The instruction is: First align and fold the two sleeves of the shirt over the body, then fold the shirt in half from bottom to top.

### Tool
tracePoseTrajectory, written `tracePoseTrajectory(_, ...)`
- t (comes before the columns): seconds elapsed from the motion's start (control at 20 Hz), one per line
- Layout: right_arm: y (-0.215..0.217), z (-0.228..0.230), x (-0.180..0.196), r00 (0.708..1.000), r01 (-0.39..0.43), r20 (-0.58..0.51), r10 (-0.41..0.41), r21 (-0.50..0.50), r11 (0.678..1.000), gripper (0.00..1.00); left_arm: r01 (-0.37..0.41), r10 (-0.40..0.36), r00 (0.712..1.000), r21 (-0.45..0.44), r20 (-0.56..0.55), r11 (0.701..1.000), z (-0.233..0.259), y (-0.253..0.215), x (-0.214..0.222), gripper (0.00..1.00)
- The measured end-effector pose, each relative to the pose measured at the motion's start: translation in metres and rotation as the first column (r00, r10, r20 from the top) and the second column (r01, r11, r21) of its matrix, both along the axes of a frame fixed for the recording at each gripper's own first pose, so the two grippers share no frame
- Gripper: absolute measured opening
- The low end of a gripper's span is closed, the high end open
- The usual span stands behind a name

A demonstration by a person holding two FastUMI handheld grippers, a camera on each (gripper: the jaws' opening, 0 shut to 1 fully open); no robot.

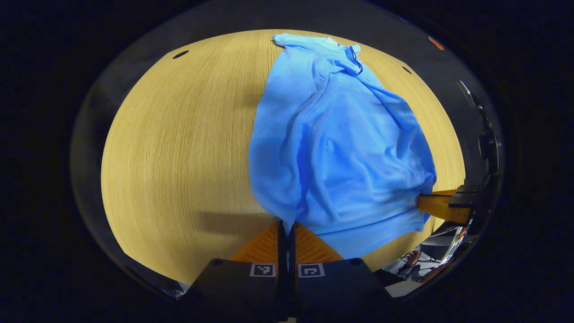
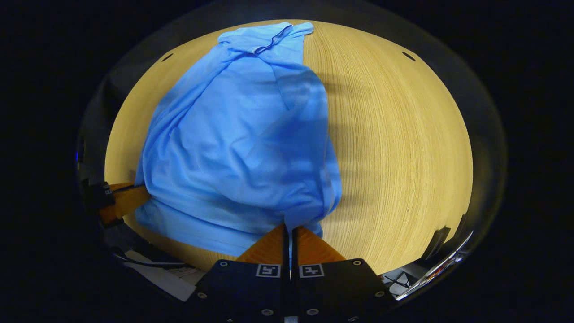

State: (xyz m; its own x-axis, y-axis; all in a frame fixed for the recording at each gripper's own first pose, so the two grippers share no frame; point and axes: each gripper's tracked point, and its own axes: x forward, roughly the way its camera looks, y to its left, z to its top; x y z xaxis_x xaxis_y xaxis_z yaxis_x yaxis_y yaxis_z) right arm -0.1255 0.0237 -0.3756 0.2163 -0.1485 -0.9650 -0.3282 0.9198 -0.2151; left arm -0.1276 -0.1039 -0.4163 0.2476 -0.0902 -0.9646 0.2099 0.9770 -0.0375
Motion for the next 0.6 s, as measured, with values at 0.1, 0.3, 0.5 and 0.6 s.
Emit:
tracePoseTrajectory(0.1,0.006,0.01,0.013,1.0,0.012,0.029,-0.013,0.03,0.999,0.01,0.001,-0.001,1.0,-0.003,0.024,1.0,0.009,-0.001,0.013,0.04)
tracePoseTrajectory(0.3,0.021,0.043,0.049,0.995,0.0,0.103,-0.007,0.068,0.998,0.01,0.001,0.001,0.997,-0.024,0.08,1.0,0.03,-0.006,0.047,0.04)
tracePoseTrajectory(0.5,0.033,0.066,0.096,0.984,-0.028,0.177,0.014,0.076,0.997,0.01,0.006,-0.001,0.991,-0.041,0.132,0.999,0.044,-0.015,0.092,0.04)
tracePoseTrajectory(0.6,0.042,0.078,0.12,0.977,-0.047,0.209,0.031,0.073,0.996,0.01,0.005,0.002,0.987,-0.044,0.161,0.999,0.052,-0.02,0.118,0.04)
